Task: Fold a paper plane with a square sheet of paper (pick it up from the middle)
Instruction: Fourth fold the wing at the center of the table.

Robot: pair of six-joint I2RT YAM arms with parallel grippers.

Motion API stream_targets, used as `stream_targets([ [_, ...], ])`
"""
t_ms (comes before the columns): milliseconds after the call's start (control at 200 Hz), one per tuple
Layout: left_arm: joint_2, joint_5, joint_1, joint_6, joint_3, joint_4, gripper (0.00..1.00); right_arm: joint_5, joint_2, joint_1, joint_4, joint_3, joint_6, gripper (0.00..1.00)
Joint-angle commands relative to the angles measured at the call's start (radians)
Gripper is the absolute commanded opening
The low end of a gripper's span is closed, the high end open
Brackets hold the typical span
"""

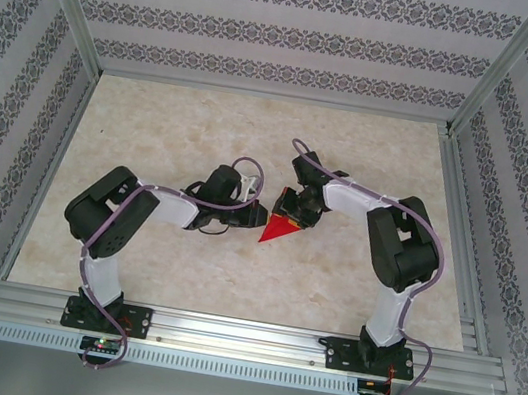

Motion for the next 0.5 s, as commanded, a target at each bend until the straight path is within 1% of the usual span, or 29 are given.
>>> stream_targets([
  [0, 0.025, 0.038, -0.008, -0.016, 0.034, 0.053, 0.08, 0.130, 0.162, 0.002, -0.099, -0.079, -0.025, 0.46],
  [310, 0.076, 0.061, -0.020, -0.016, 0.062, 0.054, 0.06, 0.119, 0.177, 0.002, -0.098, -0.071, -0.025, 0.47],
  [495, 0.091, 0.043, -0.029, 0.010, 0.076, -0.003, 0.05, 0.110, 0.189, 0.002, -0.096, -0.069, -0.025, 0.48],
])
